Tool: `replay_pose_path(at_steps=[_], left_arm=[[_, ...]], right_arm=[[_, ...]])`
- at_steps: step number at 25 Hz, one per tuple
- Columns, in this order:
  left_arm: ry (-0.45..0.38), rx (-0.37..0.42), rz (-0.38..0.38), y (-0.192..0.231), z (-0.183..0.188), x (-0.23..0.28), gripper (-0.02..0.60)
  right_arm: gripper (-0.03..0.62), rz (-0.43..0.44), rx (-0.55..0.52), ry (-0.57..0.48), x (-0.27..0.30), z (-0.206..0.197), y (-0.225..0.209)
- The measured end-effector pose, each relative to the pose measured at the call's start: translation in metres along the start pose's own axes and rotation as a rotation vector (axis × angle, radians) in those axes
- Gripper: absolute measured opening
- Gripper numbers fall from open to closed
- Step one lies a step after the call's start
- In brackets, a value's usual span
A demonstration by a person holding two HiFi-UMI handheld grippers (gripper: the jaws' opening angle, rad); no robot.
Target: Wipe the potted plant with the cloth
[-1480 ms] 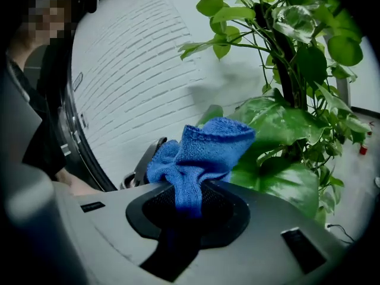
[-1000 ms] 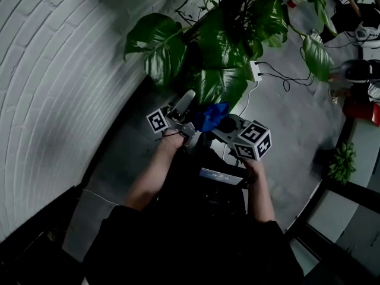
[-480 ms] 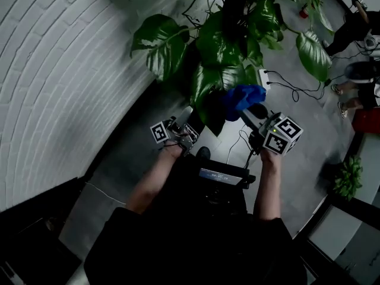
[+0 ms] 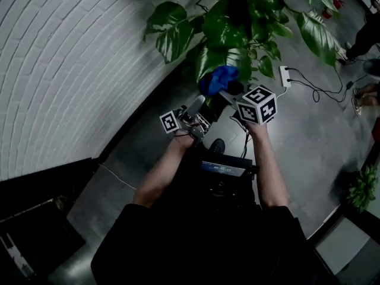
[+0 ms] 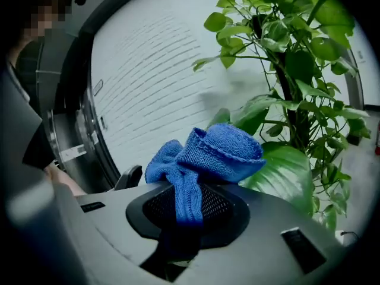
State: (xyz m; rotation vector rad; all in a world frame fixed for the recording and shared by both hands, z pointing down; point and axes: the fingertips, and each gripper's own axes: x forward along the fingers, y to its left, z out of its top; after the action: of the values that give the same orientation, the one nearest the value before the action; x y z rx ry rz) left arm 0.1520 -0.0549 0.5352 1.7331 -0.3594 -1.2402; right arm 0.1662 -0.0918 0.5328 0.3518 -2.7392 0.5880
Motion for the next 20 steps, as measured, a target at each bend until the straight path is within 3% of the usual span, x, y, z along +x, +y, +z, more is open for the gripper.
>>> replay_pose_path(at_steps=[8,20], left_arm=[[-0.027,0.014,0.022,-0.010,0.005,-0.006,0.333],[0.005,-0.050,0.028,-0.008,0.006,-0.016,0.333]], right_arm=[[0.107,0.092,-0.016,0.052,-0.001,-0.038,0.049],[0.107,0.080,0.119,0.058,-0.028,-0.091,0.091]])
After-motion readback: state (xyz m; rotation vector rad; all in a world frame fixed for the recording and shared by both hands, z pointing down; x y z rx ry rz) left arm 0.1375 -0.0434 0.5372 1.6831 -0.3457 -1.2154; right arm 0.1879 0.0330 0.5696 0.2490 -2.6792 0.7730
